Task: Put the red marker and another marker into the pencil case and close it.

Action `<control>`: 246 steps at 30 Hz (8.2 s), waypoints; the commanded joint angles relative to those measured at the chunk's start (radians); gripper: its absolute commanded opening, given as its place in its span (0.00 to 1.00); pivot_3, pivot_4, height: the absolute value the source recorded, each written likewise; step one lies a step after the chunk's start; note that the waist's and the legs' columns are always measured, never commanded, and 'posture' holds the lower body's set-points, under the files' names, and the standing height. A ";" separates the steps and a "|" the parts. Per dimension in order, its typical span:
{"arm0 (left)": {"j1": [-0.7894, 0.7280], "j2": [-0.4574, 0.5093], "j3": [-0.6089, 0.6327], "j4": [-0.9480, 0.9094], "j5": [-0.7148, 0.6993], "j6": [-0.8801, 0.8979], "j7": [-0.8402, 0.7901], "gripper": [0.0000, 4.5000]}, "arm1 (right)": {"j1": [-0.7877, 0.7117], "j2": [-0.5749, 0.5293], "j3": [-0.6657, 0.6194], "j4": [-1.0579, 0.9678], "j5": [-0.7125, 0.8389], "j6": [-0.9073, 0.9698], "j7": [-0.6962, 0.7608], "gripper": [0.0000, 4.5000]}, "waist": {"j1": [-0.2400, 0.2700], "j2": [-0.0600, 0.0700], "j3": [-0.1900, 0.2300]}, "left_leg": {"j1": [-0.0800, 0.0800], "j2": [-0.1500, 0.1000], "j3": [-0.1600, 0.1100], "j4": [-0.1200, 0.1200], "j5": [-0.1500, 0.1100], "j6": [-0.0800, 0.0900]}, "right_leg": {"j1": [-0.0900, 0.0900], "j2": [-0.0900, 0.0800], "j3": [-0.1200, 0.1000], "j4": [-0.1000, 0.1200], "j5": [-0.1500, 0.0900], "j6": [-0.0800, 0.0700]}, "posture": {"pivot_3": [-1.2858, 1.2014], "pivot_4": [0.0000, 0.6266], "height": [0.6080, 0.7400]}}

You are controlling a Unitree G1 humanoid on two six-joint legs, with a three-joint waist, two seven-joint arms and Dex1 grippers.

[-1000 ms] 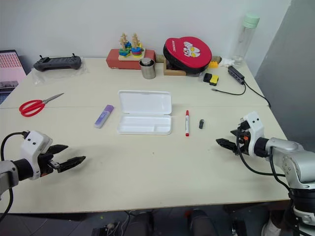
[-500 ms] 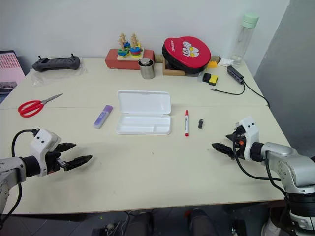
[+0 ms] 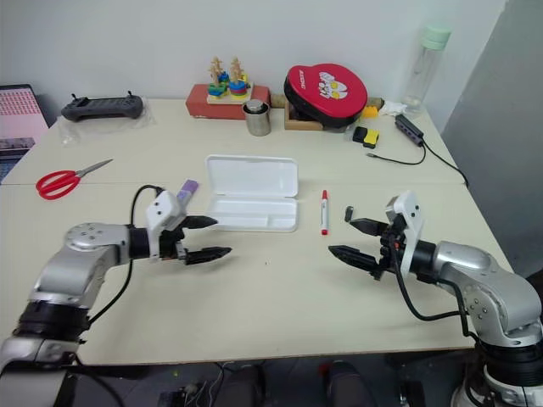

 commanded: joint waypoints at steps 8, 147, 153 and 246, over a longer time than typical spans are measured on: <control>-0.251 -0.155 -0.110 0.376 0.159 -0.206 -0.043 1.00 | -0.096 0.072 0.039 -0.098 0.018 -0.007 -0.103 0.98 | 0.002 0.000 0.000 | -0.003 0.000 -0.003 0.001 0.000 0.000 | 0.000 0.001 -0.001 0.000 0.000 0.000 | 0.52 0.24 1.00; 0.240 -0.065 0.542 -0.311 -0.262 0.206 0.603 1.00 | -0.541 0.403 0.295 0.567 -0.339 -0.347 0.287 0.94 | -0.007 0.003 0.001 | -0.002 0.001 -0.006 0.003 0.000 0.001 | 0.000 0.002 -0.003 0.001 0.001 0.000 | 0.52 0.24 1.00; 0.085 -0.057 0.420 -0.075 -0.130 0.193 0.641 1.00 | -0.581 0.423 0.216 0.435 -0.295 -0.264 0.156 0.99 | 0.002 0.003 0.001 | -0.002 0.001 -0.006 0.003 0.000 0.001 | 0.000 0.002 -0.003 0.000 0.002 0.000 | 0.52 0.24 1.00; 0.026 0.141 0.038 -0.256 -0.053 -0.044 -0.218 1.00 | -0.385 0.158 0.204 0.228 -0.147 -0.144 0.147 1.00 | -0.011 0.004 0.002 | -0.004 0.001 -0.005 0.000 0.000 0.001 | -0.002 0.002 -0.003 0.001 -0.001 -0.003 | 0.52 0.24 1.00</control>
